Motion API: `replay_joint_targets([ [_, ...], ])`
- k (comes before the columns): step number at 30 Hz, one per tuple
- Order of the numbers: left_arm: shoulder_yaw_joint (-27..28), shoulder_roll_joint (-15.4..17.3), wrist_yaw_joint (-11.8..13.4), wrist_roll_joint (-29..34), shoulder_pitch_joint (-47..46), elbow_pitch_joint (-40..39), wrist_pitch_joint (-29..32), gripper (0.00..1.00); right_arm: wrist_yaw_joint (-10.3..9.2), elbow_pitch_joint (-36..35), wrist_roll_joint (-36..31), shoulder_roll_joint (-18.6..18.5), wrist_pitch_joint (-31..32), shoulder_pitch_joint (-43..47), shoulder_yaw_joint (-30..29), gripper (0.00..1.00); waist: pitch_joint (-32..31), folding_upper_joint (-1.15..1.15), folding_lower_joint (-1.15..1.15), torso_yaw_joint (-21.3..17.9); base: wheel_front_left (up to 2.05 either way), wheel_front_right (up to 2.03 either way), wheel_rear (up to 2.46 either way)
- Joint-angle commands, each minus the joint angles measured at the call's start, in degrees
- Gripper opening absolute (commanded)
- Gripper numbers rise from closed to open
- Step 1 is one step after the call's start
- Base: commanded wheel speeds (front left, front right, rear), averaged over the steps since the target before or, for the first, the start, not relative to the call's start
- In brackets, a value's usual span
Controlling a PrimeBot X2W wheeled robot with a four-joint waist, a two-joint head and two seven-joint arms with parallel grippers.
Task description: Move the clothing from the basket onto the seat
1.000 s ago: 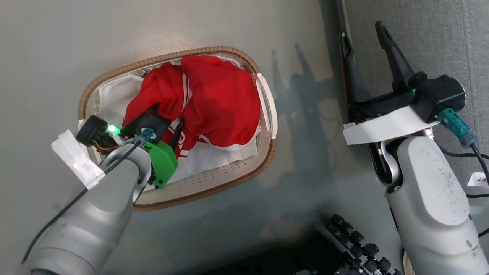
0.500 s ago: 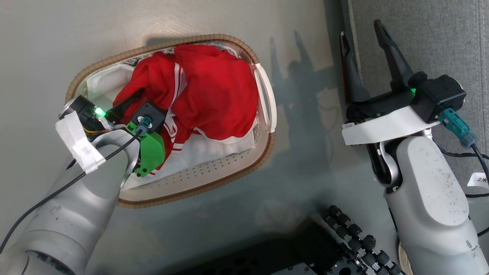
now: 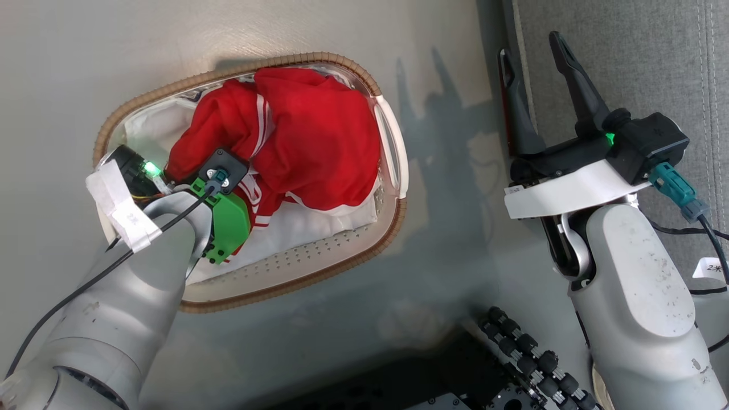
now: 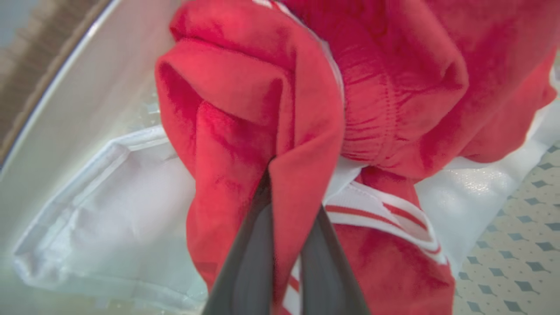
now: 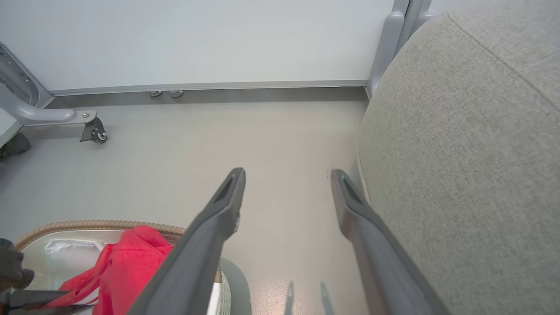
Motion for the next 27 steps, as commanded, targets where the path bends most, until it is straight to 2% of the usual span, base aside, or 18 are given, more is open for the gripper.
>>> replay_joint_targets([
  [1, 0.38, -0.04, -0.13, -0.66, 0.15, -0.41, 0.05, 0.0, -0.06, 0.3, 0.21, -0.17, -0.27, 0.13, -0.11, 1.0, -0.91, 0.0, 0.0, 0.53, 0.0, 0.0, 0.0],
  [15, 3.68, -1.34, -0.46, -5.51, 8.14, -6.59, 0.04, 0.0, -0.05, 4.58, 0.53, -0.19, -0.27, 2.0, 1.19, 1.0, -12.87, 0.0, 0.0, 3.32, 0.0, 0.0, 0.0],
  [27, 8.15, -2.62, -0.49, -6.1, 19.08, -18.21, 0.02, 0.0, -0.06, 8.65, 0.66, -0.21, -0.27, 8.22, 1.3, 1.0, -26.24, 0.0, 0.0, 8.08, 0.0, 0.0, 0.0],
])
